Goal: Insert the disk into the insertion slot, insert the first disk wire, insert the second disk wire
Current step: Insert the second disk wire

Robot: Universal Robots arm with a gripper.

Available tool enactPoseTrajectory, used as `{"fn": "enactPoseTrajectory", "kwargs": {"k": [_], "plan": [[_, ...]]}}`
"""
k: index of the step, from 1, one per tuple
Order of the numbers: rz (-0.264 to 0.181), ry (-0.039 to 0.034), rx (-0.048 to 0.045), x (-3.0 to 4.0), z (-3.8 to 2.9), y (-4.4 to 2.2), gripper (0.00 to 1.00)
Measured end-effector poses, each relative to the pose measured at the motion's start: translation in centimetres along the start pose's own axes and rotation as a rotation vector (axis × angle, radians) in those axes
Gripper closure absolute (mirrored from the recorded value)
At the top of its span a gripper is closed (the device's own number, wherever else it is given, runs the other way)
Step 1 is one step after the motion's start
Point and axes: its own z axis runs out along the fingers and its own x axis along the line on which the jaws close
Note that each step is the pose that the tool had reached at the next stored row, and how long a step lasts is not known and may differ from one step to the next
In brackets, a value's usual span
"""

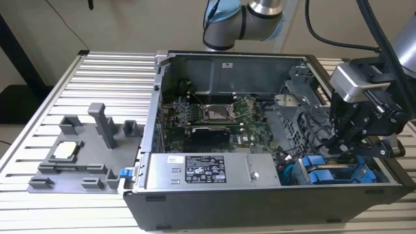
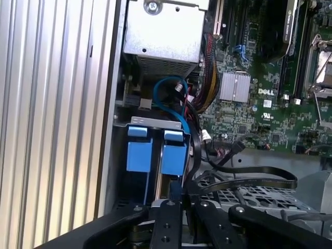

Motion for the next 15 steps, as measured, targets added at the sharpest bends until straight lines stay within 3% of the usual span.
{"fn": "enactPoseTrajectory", "kwargs": {"k": [15], "plan": [[0.05, 0.0001, 0.005, 0.16, 0.63, -0.65, 0.84]]}}
